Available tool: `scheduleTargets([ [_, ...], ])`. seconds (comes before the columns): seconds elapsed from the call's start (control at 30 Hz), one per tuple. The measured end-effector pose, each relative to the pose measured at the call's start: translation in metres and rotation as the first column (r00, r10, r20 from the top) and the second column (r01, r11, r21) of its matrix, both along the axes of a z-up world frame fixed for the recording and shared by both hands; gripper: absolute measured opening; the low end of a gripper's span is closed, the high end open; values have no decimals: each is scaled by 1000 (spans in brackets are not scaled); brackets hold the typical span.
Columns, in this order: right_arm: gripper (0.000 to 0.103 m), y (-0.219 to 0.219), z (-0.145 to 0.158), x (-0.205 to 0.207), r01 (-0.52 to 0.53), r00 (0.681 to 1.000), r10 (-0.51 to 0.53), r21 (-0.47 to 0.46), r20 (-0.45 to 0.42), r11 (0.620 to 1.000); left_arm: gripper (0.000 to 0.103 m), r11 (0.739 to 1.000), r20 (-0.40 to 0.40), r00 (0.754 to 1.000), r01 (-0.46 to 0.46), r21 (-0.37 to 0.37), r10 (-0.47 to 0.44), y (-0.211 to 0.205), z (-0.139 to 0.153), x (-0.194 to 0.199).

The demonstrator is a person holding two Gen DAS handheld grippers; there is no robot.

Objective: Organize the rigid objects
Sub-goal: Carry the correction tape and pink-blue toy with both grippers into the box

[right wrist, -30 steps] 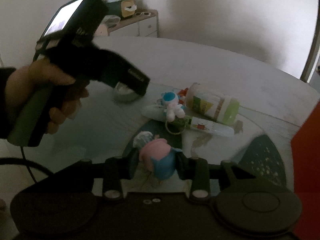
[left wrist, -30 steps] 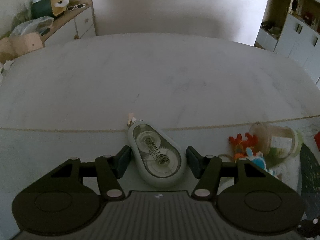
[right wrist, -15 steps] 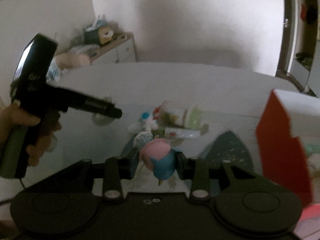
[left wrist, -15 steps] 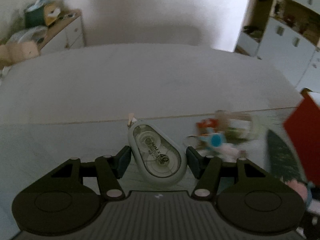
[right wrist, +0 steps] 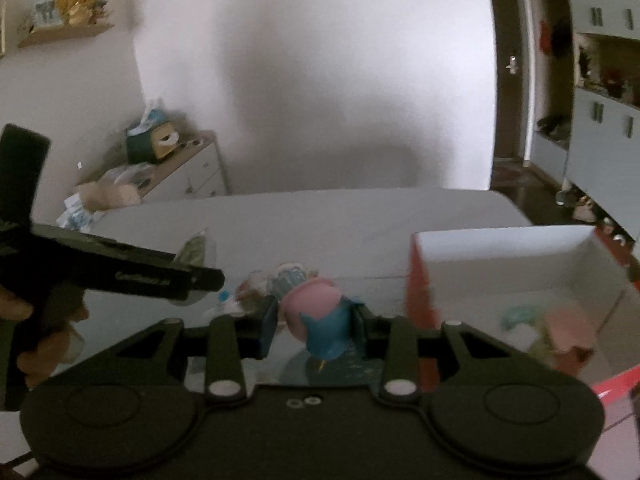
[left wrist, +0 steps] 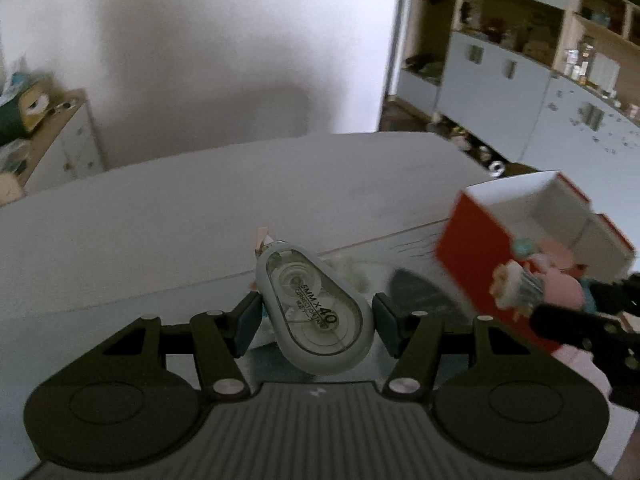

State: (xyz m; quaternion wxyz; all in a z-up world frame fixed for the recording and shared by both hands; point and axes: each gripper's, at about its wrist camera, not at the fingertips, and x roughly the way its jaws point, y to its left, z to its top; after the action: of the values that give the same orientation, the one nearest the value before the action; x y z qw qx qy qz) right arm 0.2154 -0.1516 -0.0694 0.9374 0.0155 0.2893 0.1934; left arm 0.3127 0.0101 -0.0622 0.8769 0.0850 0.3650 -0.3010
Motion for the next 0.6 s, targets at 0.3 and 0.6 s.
scheduleTargets([
  [0.3, 36, -71, 5, 7, 57, 998, -57, -14, 33, 998, 60, 995, 47, 994, 103, -17, -102, -72, 21, -37],
  [0.6, 36, -140, -9, 25, 115, 993, -115, -46, 20, 992, 60, 984, 47, 983, 175, 11, -176, -159, 19, -61],
])
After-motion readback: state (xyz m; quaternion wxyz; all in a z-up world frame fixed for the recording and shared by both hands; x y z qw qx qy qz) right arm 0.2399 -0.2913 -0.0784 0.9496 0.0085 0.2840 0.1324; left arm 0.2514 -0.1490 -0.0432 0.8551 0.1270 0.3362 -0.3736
